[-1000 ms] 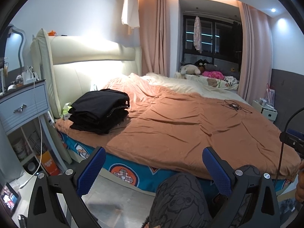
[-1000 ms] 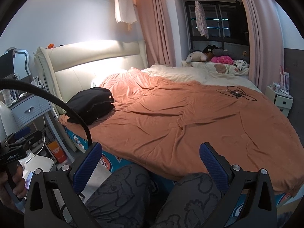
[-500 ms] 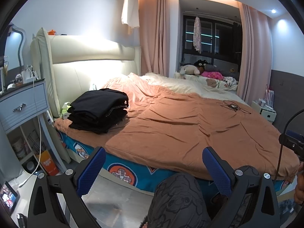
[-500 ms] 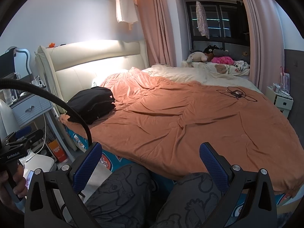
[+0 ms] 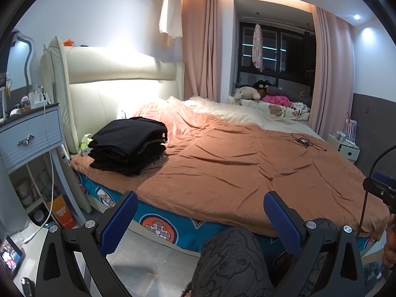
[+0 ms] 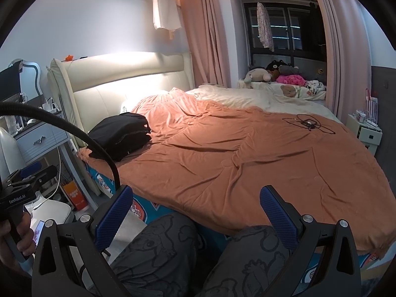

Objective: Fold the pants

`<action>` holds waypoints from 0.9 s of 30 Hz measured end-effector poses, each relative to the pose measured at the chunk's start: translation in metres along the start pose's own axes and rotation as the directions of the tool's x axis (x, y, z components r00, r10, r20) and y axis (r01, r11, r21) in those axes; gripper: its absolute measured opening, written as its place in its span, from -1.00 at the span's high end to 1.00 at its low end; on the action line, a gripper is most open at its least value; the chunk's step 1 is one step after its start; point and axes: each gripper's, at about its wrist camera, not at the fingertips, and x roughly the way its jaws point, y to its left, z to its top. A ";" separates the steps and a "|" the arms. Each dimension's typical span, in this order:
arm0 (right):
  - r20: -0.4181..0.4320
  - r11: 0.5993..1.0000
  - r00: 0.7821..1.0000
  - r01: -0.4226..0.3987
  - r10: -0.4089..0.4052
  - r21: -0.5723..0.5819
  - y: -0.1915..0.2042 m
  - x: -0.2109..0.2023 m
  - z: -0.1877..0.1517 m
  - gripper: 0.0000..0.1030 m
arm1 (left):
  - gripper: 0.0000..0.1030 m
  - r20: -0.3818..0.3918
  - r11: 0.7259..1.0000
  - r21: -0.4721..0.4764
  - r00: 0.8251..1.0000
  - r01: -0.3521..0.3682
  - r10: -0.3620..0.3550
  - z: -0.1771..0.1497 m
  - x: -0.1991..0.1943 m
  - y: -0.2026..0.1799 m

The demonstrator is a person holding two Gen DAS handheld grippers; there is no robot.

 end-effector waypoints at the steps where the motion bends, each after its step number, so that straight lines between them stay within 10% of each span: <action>1: 0.000 1.000 1.000 -0.002 0.002 -0.001 0.000 0.000 0.000 -1.00 | -0.99 0.001 1.000 0.000 1.000 0.000 0.000 0.000 0.000 0.000; 27: -0.013 1.000 1.000 -0.013 0.013 0.000 0.008 -0.001 0.000 -1.00 | -0.99 0.002 1.000 0.006 1.000 0.002 -0.002 -0.002 -0.007 -0.002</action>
